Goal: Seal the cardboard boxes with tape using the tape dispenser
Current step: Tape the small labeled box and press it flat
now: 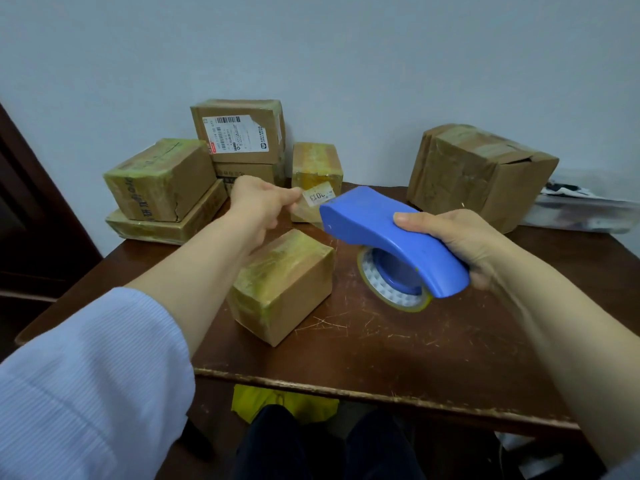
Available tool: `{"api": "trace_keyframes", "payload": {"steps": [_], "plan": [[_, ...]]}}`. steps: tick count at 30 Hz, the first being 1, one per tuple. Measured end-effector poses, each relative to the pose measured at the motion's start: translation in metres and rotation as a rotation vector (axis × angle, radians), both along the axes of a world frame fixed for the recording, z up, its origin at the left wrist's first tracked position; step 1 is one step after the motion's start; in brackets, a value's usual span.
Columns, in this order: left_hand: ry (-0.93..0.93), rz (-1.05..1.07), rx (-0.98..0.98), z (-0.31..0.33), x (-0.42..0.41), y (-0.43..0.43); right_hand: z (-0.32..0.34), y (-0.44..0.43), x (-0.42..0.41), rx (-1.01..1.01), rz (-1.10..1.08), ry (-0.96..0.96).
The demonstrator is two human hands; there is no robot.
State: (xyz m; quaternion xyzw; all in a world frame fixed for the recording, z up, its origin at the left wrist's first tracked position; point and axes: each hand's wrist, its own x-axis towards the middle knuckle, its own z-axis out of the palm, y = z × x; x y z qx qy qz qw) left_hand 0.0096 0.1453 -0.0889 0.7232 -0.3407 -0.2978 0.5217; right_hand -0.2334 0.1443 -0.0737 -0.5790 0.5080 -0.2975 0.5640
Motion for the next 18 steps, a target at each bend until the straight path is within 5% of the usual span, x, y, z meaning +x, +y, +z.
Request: {"api": "trace_keyframes", "payload": {"steps": [18], "plan": [[-0.158,0.006,0.101,-0.023,0.021,-0.007,-0.012,-0.007,0.014,0.038,0.004,0.08]]}}
